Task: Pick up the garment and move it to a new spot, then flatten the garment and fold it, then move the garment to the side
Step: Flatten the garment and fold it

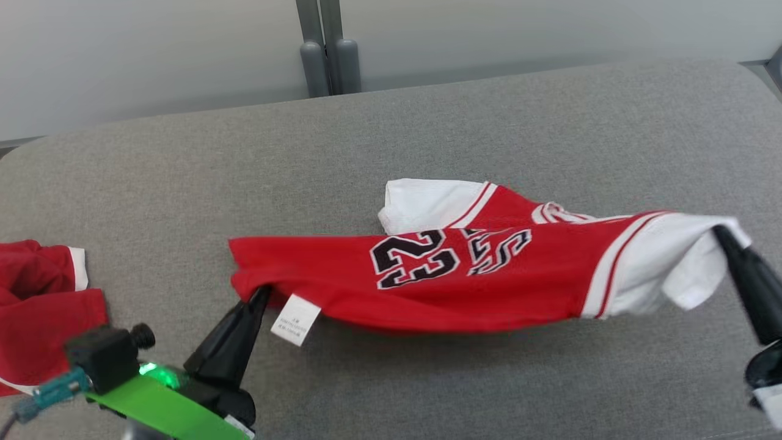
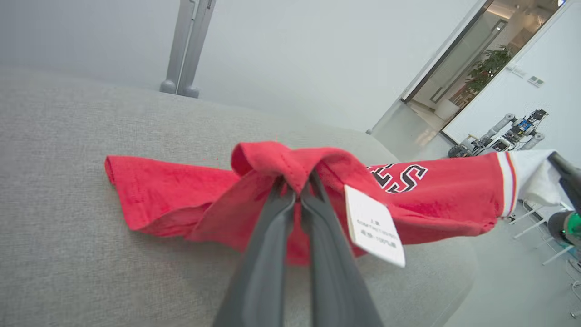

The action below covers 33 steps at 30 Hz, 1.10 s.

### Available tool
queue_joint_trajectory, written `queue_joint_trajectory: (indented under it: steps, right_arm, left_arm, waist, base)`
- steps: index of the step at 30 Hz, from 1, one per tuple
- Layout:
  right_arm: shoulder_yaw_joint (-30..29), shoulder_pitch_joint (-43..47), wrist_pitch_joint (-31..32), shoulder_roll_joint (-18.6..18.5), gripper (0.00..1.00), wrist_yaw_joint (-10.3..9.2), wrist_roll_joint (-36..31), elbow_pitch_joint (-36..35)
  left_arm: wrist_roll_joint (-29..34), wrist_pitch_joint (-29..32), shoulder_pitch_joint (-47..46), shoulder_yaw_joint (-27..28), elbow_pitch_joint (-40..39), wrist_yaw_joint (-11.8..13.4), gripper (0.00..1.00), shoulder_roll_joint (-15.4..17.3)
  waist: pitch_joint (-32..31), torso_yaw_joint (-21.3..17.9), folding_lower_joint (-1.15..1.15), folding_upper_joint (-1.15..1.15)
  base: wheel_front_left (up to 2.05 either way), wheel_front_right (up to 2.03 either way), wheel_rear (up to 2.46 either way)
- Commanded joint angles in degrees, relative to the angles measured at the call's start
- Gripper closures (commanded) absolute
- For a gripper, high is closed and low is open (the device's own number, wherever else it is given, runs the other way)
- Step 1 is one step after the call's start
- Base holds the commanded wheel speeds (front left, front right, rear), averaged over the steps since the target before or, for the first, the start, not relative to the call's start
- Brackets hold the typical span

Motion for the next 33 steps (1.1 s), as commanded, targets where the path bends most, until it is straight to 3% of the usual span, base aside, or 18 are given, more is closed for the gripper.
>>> queue_joint_trajectory:
  steps: [1, 7, 9, 14, 19, 22, 24, 28, 33]
  right_arm:
    - [-2.81, -1.41, 1.27, -1.06, 1.0, 0.02, 1.4, -1.26]
    - [-11.35, -14.71, 8.59, -5.35, 1.0, 0.02, 9.74, -1.64]
    - [-11.69, -22.88, 11.48, -7.02, 1.0, 0.02, 9.9, 1.05]
    - [-8.67, -47.63, 18.9, -4.46, 1.0, 0.03, 7.01, 13.99]
    - [-5.81, -80.31, 23.91, 5.86, 1.0, 0.03, -7.14, 31.47]
    - [-5.52, -95.35, 21.84, 12.57, 1.0, 0.02, -15.38, 40.5]
    - [-5.09, -100.9, 19.97, 14.67, 1.0, 0.01, -18.99, 45.25]
    - [-3.46, -101.92, 18.25, 16.63, 1.0, 0.02, -19.91, 52.45]
    - [-0.77, -89.56, 18.03, 13.23, 1.0, 0.02, -15.51, 53.91]
  left_arm:
    - [-1.8, 2.18, -2.37, 0.53, -3.23, 0.85, 1.0, 0.71]
    - [-8.33, 14.62, -18.67, 2.11, -10.93, 5.57, 1.0, 1.75]
    - [-9.0, 18.19, -28.06, 2.5, -8.72, 7.32, 1.0, 1.54]
    - [-5.98, 21.08, -51.59, 2.85, 3.54, 10.17, 1.0, -0.87]
    - [1.3, 14.57, -76.37, 2.91, 22.58, 9.08, 1.0, -3.73]
    - [5.35, 5.9, -88.12, 3.25, 33.47, 6.9, 1.0, -5.68]
    - [6.48, -0.07, -92.43, 3.99, 40.42, 5.6, 1.0, -7.02]
    - [7.11, -8.16, -93.42, 3.68, 50.98, 1.94, 1.0, -8.81]
    - [5.31, -14.49, -84.6, 1.56, 57.62, -0.88, 1.0, -10.59]
  waist:
    - [1.24, 0.07, 0.0, 0.0]
    - [8.43, 1.34, 0.0, 0.0]
    - [12.64, 2.07, 0.0, 0.0]
    - [22.8, 3.52, 0.0, 0.0]
    - [31.82, 4.76, 0.0, 0.0]
    - [34.86, 5.14, 0.0, 0.0]
    - [35.84, 5.67, 0.0, 0.0]
    - [36.13, 6.3, 0.0, 0.0]
    - [35.13, 7.46, 0.0, 0.0]
  base:
    - [0.0, 0.0, 0.0]
    - [0.0, 0.0, 0.0]
    - [0.0, 0.0, 0.0]
    - [0.0, 0.0, 0.0]
    - [0.0, 0.0, 0.0]
    - [0.0, 0.0, 0.0]
    - [0.0, 0.0, 0.0]
    - [0.0, 0.0, 0.0]
    - [0.0, 0.0, 0.0]
